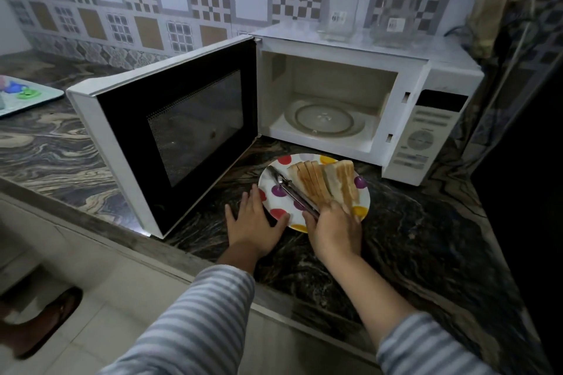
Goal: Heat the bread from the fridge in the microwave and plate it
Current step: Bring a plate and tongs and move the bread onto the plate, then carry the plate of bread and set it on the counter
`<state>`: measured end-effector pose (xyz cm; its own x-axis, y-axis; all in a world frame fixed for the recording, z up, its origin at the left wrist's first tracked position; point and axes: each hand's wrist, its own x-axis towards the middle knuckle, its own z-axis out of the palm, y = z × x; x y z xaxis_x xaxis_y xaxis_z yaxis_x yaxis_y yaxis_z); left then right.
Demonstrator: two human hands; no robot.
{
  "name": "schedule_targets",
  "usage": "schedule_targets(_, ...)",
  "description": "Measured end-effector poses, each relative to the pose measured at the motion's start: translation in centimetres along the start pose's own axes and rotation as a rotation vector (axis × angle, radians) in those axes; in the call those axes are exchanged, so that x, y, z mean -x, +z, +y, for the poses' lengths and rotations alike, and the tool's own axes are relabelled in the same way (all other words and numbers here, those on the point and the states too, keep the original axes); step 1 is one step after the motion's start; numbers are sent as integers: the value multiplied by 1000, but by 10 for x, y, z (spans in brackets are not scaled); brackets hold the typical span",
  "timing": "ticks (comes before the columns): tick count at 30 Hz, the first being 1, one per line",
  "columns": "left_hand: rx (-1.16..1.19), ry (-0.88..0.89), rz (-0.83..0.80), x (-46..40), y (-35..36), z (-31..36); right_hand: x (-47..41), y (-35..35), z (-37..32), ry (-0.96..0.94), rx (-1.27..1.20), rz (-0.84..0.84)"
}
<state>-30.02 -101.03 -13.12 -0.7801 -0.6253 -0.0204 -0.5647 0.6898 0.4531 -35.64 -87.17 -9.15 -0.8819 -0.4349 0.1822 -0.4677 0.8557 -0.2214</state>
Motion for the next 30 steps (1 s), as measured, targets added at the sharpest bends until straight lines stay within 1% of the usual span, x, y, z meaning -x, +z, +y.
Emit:
schedule_targets(2,-76,34,12,2,3,-2,1,9,-3,6,72,-4)
schedule_targets(6,-94,63,10,0,5,-4,4,19,-4,-5,134,-19)
schedule_targets(8,-101,61,0,-2,6,-4,4,18,-1,-5,119,-24)
schedule_targets(10,-108,46,-19,-4,6,-3,1,13,3,9,23,1)
schedule_targets(11,-110,42,-36,-6,5,-4,-3,11,8,23,-61,45)
schedule_targets(12,-112,45,-56,-9,4,-4,-8,7,13,40,-162,123)
schedule_targets(14,-114,65,-89,-16,-1,-7,-20,2,32,81,-359,338)
schedule_targets(15,-112,80,-102,-20,-4,-8,-28,1,44,106,-421,417)
schedule_targets(16,-109,96,-118,-24,-7,-11,-36,1,58,137,-447,438)
schedule_targets(17,-107,110,-134,-29,-9,-13,-45,3,72,169,-443,399)
schedule_targets(21,-118,152,-171,-46,-16,-22,-64,23,103,216,-289,9)
schedule_targets(23,-129,163,-159,-53,-16,-23,-65,30,103,231,-226,-113)
schedule_targets(27,-116,122,-70,-65,-10,-20,-67,35,101,260,-167,-132)
schedule_targets(30,-152,132,-77,-71,-6,-19,-72,37,101,260,-92,-192)
